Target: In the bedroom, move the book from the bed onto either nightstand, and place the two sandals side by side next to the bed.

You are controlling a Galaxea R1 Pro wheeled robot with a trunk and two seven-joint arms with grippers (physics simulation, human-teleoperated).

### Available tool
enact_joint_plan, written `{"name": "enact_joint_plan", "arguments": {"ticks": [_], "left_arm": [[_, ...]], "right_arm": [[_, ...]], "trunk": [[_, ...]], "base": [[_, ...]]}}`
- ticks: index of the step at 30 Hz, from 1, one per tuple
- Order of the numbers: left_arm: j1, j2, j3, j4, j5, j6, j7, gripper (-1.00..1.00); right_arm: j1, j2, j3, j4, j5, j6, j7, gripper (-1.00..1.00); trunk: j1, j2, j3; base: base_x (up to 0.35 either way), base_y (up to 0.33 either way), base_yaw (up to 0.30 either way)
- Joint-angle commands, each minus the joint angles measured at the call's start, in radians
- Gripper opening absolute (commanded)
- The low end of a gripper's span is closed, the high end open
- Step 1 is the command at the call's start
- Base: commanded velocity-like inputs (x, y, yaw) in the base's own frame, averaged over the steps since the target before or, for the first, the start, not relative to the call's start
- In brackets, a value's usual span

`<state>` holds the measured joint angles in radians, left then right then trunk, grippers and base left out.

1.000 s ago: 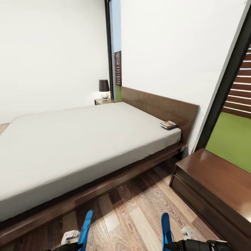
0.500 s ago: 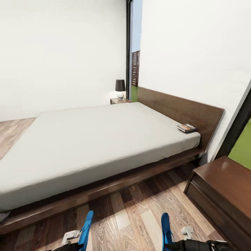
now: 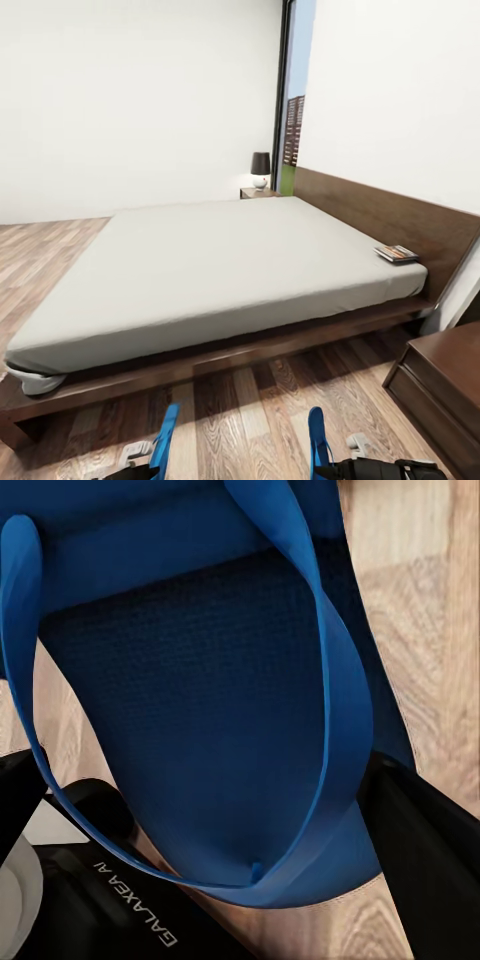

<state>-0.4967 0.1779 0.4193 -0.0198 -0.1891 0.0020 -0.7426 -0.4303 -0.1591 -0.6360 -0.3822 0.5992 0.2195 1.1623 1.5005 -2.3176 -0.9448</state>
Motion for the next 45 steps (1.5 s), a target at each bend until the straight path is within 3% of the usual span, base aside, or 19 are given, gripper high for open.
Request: {"name": "enact_joint_plan", "arguments": {"ticks": [1, 32, 45], "left_arm": [[-0.001, 0.0, 0.01, 0.0, -0.012, -0.002, -0.003, -1.0], [0.0, -0.001, 0.01, 0.0, -0.012, -0.002, -0.003, -1.0], [0.0, -0.001, 0.01, 0.0, -0.012, -0.002, -0.003, -1.0]], "right_arm": [[-0.001, 0.0, -0.008, -0.001, 0.005, 0.011, 0.007, -1.0], [-0.001, 0.001, -0.008, 0.0, 0.005, 0.011, 0.008, -1.0], [-0.001, 0.0, -0.008, 0.004, 0.005, 0.011, 0.01, -1.0]], "trunk": [[0.0, 0.0, -0.001], [0.0, 0.0, -0.001], [0.0, 0.0, -0.001]], "base": [[0.0, 0.0, 0.292], [0.0, 0.0, 0.291], [0.0, 0.0, 0.035]]}}
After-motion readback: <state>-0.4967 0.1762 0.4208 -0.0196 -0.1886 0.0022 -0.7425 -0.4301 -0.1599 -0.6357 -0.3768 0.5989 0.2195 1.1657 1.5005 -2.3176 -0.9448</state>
